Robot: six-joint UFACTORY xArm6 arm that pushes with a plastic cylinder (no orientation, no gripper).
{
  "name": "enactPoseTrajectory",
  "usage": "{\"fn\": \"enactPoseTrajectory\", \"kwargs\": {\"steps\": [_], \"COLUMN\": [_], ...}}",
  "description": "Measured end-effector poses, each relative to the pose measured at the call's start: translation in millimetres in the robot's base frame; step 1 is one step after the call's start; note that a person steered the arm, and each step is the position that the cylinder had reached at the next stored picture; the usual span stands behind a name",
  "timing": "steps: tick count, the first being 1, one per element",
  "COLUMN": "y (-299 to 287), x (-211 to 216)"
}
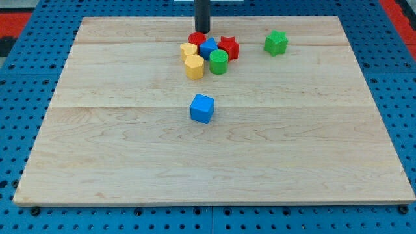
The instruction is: Move the green star diagonally to the top right of the red star
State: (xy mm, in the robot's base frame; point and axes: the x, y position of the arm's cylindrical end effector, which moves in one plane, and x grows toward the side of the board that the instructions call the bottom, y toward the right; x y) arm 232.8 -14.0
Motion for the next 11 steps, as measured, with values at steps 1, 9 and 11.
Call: {"fn": "enactPoseTrajectory", "kwargs": {"steps": [1, 9, 11], "y": [0.0, 185.5, 127.5], "x": [0.0, 88.0, 23.9]}}
